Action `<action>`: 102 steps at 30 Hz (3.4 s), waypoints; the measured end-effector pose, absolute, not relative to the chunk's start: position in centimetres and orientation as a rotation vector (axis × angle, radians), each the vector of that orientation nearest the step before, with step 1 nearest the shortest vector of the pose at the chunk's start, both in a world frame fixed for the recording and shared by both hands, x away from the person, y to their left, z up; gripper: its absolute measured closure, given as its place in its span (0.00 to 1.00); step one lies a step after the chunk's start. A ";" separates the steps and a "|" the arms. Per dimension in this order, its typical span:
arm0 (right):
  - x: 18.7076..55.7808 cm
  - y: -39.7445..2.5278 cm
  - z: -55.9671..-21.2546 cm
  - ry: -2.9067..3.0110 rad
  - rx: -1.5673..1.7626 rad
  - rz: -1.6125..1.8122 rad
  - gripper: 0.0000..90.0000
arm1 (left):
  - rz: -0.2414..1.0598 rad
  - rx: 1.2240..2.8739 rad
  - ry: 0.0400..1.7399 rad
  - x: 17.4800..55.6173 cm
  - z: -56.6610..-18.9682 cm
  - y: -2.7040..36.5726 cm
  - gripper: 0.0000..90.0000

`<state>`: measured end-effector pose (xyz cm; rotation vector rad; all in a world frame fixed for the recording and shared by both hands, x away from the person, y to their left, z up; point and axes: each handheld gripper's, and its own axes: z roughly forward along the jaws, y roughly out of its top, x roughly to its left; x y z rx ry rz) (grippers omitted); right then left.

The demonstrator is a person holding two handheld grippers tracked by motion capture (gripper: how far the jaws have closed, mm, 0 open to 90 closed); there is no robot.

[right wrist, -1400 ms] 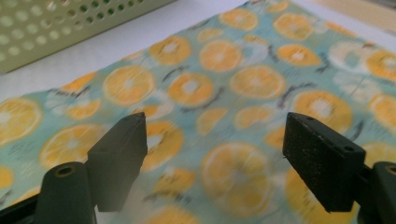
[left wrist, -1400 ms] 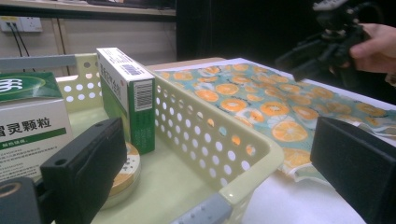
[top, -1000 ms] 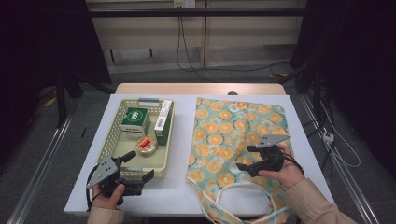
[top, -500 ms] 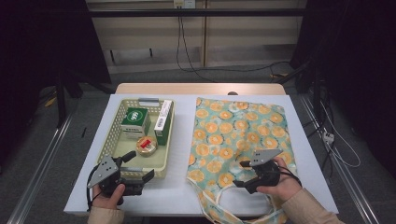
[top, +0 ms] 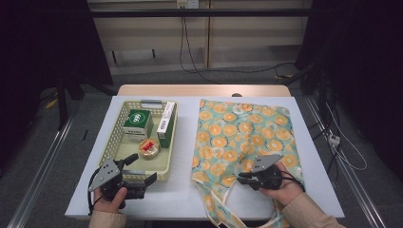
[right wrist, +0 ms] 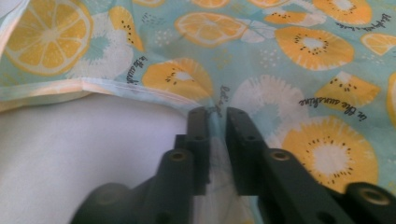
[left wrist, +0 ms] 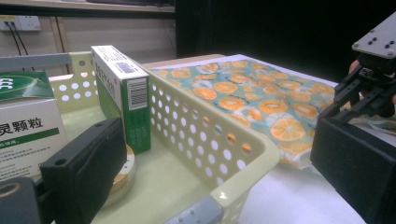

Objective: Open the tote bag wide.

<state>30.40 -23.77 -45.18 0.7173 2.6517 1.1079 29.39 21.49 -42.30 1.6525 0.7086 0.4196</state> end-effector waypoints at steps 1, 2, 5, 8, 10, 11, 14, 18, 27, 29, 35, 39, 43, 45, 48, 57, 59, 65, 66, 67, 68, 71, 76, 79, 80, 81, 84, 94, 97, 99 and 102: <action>30.5 -23.7 -45.2 2.649 0.720 1.105 0.96 | 0.419 1.654 0.709 29.4 -42.3 21.5 0.04; 30.7 -23.6 -45.1 2.648 0.723 1.102 0.99 | 0.419 1.654 0.708 29.4 -42.3 21.5 0.04; 31.1 -23.4 -45.1 2.636 0.731 1.096 1.00 | 0.419 1.658 0.705 29.4 -42.3 21.5 0.04; 31.9 -23.4 -45.0 2.613 0.768 1.113 1.00 | 0.418 1.656 0.707 29.4 -42.3 21.5 0.04; 32.5 -23.5 -44.9 2.594 0.788 1.102 1.00 | 0.418 1.654 0.707 29.4 -42.3 21.5 0.04; 32.8 -23.5 -45.0 2.587 0.800 1.101 1.00 | 0.418 1.654 0.706 29.4 -42.3 21.5 0.04; 34.0 -23.8 -45.1 2.554 0.850 1.116 1.00 | 0.418 1.658 0.704 29.4 -42.3 21.5 0.04; 35.6 -23.8 -44.9 2.532 0.879 1.114 1.00 | 0.416 1.657 0.705 29.5 -42.4 21.4 0.04; 38.5 -23.3 -44.1 2.499 0.889 1.126 1.00 | 0.416 1.657 0.703 29.5 -42.3 21.5 0.04; 39.0 -23.1 -44.0 2.497 0.879 1.112 1.00 | 0.415 1.655 0.709 29.5 -42.3 21.6 0.04; 40.5 -22.7 -44.2 2.495 0.883 1.101 1.00 | 0.416 1.657 0.705 29.5 -42.3 21.6 0.04; 41.0 -22.5 -44.2 2.482 0.899 1.124 1.00 | 0.414 1.658 0.706 29.5 -42.4 21.6 0.04; 41.2 -22.4 -44.4 2.483 0.902 1.111 1.00 | 0.414 1.659 0.707 29.5 -42.4 21.6 0.04; 41.4 -22.6 -44.4 2.475 0.915 1.110 1.00 | 0.413 1.659 0.702 29.5 -42.4 21.5 0.04; 41.8 -23.1 -44.5 2.456 0.965 1.140 1.00 | 0.413 1.655 0.704 29.5 -42.3 21.5 0.04; 42.4 -23.4 -44.5 2.422 1.002 1.142 1.00 | 0.414 1.658 0.699 29.5 -42.3 21.4 0.04; 42.5 -23.1 -44.4 2.422 0.996 1.138 1.00 | 0.413 1.658 0.704 29.5 -42.3 21.4 0.04; 42.8 -22.5 -44.3 2.429 0.981 1.139 1.00 | 0.411 1.659 0.705 29.6 -42.4 21.5 0.04; 42.9 -22.4 -44.3 2.430 0.983 1.139 1.00 | 0.411 1.658 0.704 29.6 -42.4 21.5 0.04; 43.0 -22.3 -44.3 2.430 0.984 1.137 1.00 | 0.412 1.659 0.703 29.6 -42.4 21.5 0.04; 43.1 -22.2 -44.4 2.428 0.987 1.142 1.00 | 0.411 1.660 0.703 29.6 -42.4 21.5 0.04; 43.3 -21.9 -44.4 2.422 0.992 1.164 1.00 | 0.408 1.657 0.703 29.6 -42.4 21.4 0.04; 43.4 -21.8 -44.4 2.405 1.024 1.176 0.93 | 0.409 1.659 0.702 29.6 -42.4 21.5 0.04; 43.1 -21.9 -44.1 2.382 1.060 1.187 0.73 | 0.409 1.659 0.704 29.6 -42.4 21.6 0.04; 42.9 -21.9 -43.9 2.380 1.065 1.193 0.68 | 0.410 1.659 0.705 29.6 -42.4 21.5 0.04; 42.7 -21.9 -43.7 2.388 1.065 1.200 0.64 | 0.412 1.662 0.704 29.6 -42.4 21.5 0.04; 41.9 -21.7 -43.0 2.394 1.070 1.174 0.46 | 0.414 1.660 0.703 29.5 -42.4 21.5 0.04; 37.4 -20.2 -40.9 2.453 1.010 1.230 0.28 | 0.415 1.663 0.707 29.5 -42.4 21.4 0.04; 36.3 -19.5 -40.6 2.473 0.982 1.261 0.28 | 0.415 1.660 0.705 29.4 -42.4 21.3 0.04; 35.8 -19.1 -40.5 2.490 0.963 1.274 0.28 | 0.416 1.663 0.704 29.4 -42.4 21.4 0.04; 35.0 -18.4 -40.4 2.518 0.943 1.297 0.27 | 0.419 1.662 0.703 29.4 -42.3 21.4 0.04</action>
